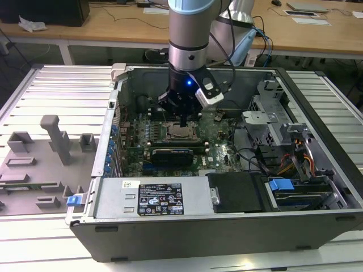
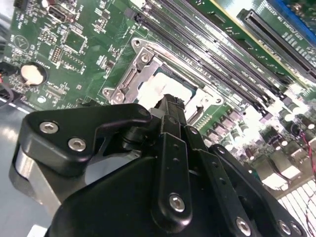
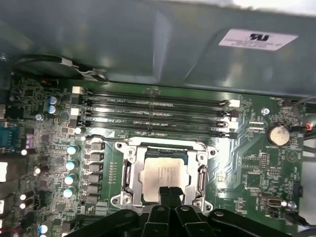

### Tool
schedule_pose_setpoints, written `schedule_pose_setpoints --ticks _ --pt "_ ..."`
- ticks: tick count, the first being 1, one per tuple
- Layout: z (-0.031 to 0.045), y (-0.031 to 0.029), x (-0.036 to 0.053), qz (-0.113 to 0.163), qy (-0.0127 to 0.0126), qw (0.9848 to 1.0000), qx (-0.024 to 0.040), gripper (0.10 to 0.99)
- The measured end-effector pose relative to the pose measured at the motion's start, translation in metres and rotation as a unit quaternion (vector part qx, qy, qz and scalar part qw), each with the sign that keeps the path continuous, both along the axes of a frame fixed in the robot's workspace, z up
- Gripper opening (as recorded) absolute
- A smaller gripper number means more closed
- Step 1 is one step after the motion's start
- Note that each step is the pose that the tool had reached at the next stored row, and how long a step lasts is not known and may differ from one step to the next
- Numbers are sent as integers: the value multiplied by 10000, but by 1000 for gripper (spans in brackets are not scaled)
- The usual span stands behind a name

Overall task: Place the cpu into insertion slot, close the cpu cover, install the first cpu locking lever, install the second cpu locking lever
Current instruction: 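Close the cpu cover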

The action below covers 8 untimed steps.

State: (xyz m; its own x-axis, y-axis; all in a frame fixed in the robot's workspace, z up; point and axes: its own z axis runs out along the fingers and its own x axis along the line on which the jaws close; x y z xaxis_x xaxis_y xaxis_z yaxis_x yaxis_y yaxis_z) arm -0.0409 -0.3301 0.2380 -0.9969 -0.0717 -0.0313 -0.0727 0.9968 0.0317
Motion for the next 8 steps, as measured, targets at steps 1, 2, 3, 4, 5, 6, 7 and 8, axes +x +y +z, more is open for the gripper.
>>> schedule_pose_setpoints --ticks 1,2,3,4,5,6,7,8 --pt "11 0 0 0 0 10000 -2 106" --pt "10 0 0 0 -1 10000 -1 106" --pt "11 0 0 0 0 10000 -1 106" --pt "12 0 0 0 0 10000 -2 106" --pt "12 0 0 0 0 10000 -2 106" --pt "13 0 0 0 0 10000 -3 106" --pt "14 0 0 0 0 10000 -3 106" --pt "14 0 0 0 0 10000 -3 106"
